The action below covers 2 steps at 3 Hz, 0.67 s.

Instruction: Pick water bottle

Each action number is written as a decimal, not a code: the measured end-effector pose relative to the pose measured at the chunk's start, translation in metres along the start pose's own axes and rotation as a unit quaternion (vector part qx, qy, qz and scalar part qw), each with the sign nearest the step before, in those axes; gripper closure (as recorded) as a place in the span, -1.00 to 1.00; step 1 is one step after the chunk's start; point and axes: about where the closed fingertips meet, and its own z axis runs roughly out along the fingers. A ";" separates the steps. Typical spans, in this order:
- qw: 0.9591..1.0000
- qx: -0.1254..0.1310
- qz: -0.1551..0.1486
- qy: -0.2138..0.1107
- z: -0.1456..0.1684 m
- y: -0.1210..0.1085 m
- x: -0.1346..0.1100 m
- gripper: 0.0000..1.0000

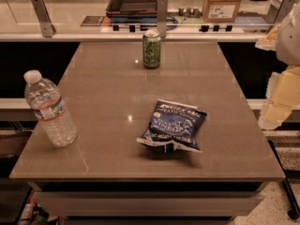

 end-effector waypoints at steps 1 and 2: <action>1.000 0.000 0.000 0.000 0.000 0.000 0.000 -1.00; 1.000 0.006 -0.002 -0.020 0.000 -0.001 -0.007 -1.00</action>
Offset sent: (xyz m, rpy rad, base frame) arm 0.0063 0.0148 -0.0001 0.0800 -0.0370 0.0288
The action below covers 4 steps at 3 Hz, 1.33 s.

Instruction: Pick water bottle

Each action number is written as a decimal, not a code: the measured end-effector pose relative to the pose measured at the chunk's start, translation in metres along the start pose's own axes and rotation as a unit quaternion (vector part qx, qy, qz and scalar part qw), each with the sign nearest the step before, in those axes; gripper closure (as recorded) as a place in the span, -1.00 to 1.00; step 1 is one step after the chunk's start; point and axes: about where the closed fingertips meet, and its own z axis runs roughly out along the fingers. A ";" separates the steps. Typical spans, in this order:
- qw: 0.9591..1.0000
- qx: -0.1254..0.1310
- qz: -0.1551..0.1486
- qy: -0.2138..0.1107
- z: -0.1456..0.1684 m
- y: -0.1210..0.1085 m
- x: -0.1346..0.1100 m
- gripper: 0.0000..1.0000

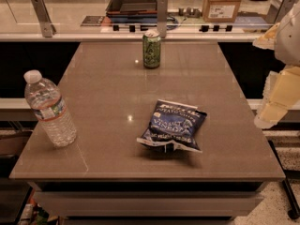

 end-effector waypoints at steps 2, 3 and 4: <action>0.989 -0.012 -0.007 -0.147 0.030 -0.002 -0.061 -1.00; 0.976 -0.022 -0.011 -0.218 0.037 0.010 -0.100 -1.00; 0.959 -0.038 -0.013 -0.281 0.044 0.033 -0.138 -1.00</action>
Offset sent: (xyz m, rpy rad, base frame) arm 0.0392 0.1130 -0.0153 0.4861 -0.0840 0.1866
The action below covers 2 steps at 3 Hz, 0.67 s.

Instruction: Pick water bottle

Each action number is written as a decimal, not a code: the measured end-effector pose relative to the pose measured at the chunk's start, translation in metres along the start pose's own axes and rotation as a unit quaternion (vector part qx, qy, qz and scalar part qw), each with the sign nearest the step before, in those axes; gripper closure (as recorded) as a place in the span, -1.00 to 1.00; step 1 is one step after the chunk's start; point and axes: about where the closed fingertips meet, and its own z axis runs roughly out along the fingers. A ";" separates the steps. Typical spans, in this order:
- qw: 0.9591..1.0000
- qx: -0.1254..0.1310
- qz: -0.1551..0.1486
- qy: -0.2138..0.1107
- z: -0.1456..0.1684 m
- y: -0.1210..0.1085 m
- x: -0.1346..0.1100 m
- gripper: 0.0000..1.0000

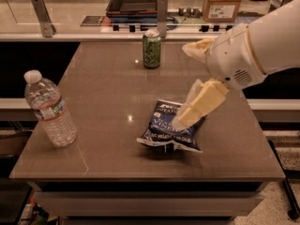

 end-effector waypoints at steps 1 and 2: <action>0.997 -0.015 0.000 -0.080 0.030 0.018 -0.035 -1.00; 0.997 -0.015 0.000 -0.080 0.030 0.018 -0.035 -1.00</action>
Offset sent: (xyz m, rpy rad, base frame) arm -0.0041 0.0335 -0.0065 0.1075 -0.0043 0.0419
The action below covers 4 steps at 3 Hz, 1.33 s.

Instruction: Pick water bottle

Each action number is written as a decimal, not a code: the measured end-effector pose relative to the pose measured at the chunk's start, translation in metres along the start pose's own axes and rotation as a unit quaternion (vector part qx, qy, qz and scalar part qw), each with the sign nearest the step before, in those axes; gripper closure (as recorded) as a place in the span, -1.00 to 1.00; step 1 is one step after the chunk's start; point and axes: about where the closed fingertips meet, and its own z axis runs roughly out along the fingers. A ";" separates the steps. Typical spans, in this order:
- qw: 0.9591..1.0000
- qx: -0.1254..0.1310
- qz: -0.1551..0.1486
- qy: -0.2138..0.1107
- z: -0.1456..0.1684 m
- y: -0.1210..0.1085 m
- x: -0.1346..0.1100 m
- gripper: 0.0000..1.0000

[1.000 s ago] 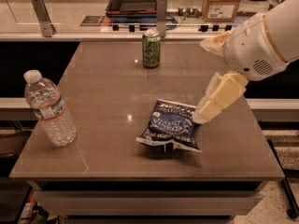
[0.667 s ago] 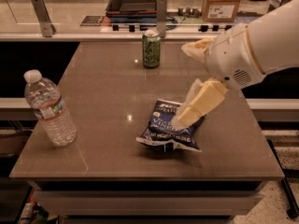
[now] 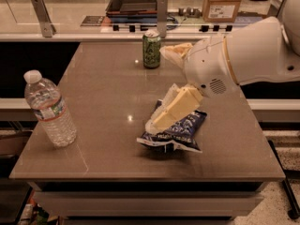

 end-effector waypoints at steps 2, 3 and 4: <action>1.000 -0.005 0.009 -0.030 0.025 0.008 -0.005 -1.00; 0.998 -0.015 0.016 -0.066 0.061 0.012 -0.009 -1.00; 0.993 -0.022 0.019 -0.115 0.099 0.012 -0.021 -1.00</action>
Offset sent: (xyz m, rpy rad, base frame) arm 0.0045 0.0472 -0.0318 0.1307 0.0388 0.0264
